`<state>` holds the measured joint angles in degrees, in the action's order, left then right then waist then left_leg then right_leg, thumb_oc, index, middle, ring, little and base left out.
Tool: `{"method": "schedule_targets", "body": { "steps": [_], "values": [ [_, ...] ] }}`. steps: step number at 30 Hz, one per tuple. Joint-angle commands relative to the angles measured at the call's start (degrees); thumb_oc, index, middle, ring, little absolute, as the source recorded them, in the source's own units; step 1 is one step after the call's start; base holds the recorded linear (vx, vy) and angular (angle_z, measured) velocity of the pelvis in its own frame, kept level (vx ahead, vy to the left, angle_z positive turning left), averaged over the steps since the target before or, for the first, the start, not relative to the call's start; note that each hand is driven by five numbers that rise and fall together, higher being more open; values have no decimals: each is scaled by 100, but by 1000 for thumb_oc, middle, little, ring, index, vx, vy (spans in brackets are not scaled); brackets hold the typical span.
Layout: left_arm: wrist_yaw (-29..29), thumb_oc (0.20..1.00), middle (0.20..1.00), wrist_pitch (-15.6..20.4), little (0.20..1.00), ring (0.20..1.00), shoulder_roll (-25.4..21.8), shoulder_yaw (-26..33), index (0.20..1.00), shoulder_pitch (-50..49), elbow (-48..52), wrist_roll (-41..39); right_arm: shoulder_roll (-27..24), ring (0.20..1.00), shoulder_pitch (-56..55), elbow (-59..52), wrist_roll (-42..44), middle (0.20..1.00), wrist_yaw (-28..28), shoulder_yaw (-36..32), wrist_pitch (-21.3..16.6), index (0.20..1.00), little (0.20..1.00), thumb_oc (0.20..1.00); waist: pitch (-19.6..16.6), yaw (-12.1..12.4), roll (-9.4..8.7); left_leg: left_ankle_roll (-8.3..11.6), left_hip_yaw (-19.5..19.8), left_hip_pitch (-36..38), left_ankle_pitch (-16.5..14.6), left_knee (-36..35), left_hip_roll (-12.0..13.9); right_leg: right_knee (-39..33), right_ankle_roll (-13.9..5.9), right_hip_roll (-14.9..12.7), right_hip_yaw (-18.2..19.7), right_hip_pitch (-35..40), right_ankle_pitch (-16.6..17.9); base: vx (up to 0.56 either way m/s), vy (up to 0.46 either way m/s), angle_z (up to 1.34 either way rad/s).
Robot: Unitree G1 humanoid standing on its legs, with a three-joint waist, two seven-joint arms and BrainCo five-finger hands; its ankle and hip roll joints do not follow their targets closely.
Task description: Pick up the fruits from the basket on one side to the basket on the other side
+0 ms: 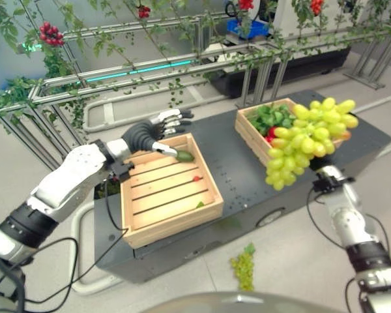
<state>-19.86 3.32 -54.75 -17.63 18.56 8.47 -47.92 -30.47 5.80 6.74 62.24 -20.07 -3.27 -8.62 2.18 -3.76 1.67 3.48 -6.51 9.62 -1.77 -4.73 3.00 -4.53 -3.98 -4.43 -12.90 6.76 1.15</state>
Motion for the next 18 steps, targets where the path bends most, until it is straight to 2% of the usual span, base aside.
{"method": "schedule_targets", "body": {
  "steps": [1,2,3,6,11,12,14,15,16,17,18],
  "values": [
    [309,1000,1000,420,1000,1000,2,655,1000,-443,-141,317,-340,200,-40,-494,-179,200,190,-776,-634,200,200,200,-394,-179,-295,-267,-141,-125,-497,660,-300,709,-363,-32,245,-338,-162,-35,56,-26],
    [387,1000,1000,455,1000,1000,230,926,1000,-753,-126,477,-278,200,-174,-518,-171,200,279,-1032,-746,200,200,200,-358,-242,-311,-298,-221,-145,-544,722,-314,709,-386,-39,350,-393,-132,-23,38,-31],
    [389,1000,1000,450,1000,1000,238,948,1000,-784,-108,485,-282,200,-180,-527,-175,200,282,-1023,-745,200,200,200,-365,-239,-302,-299,-233,-146,-550,728,-313,712,-387,-37,362,-398,-131,-39,66,-46],
    [456,1000,1000,555,1000,1000,702,1455,1000,-1305,-16,759,-306,200,-499,-752,-380,200,394,-1464,-795,200,200,200,-292,-391,-358,-326,-427,-193,-604,801,-316,729,-427,-43,611,-549,-40,-51,70,-36],
    [610,1000,1000,681,1000,1000,1325,1968,1000,-1788,20,997,-186,200,-736,-894,-595,200,485,-1739,-743,200,200,200,-67,-621,-464,-440,-919,-338,-646,817,-330,807,-584,14,1200,-1028,240,-137,78,-72],
    [745,1000,1000,827,1000,1000,1513,2162,1000,-1841,12,1141,-130,200,-733,-1018,-727,200,554,-1805,-770,200,200,200,49,-725,-485,-477,-1138,-387,-693,815,-349,848,-706,10,1345,-1206,383,-148,67,-96],
    [779,1000,1000,856,1000,1000,1562,2231,1000,-1869,3,1192,-94,200,-729,-1081,-725,200,527,-1784,-762,200,200,200,82,-722,-513,-472,-1222,-445,-637,815,-352,860,-723,-5,1371,-1318,475,-125,30,-96],
    [869,1000,1000,913,1000,1000,1640,2314,1000,-1899,0,1281,-48,200,-676,-1130,-788,200,527,-1705,-782,200,200,200,171,-665,-515,-468,-1360,-472,-666,836,-312,994,-769,-31,1188,-1460,533,-230,-1,-119],
    [999,1000,1000,956,1000,1000,1668,2409,1000,-1881,60,1383,-38,200,-551,-1244,-896,200,566,-1560,-788,200,200,200,272,-459,-510,-448,-1602,-573,-609,888,-207,1271,-713,-285,388,-1694,483,-363,81,-129],
    [1133,1000,1000,1000,1000,1000,1774,2627,1000,-1918,183,1554,-54,200,-441,-1340,-971,200,565,-1438,-747,200,200,200,348,-229,-408,-458,-1824,-670,-564,898,-74,1900,-585,-687,-809,-1727,141,-314,63,-109],
    [1137,1000,1000,995,1000,1000,1783,2638,1000,-1927,194,1560,-59,200,-434,-1340,-974,200,568,-1431,-745,200,200,200,349,-250,-411,-458,-1810,-673,-565,899,-84,1953,-584,-709,-816,-1745,105,-107,109,-158]
  ]
}}
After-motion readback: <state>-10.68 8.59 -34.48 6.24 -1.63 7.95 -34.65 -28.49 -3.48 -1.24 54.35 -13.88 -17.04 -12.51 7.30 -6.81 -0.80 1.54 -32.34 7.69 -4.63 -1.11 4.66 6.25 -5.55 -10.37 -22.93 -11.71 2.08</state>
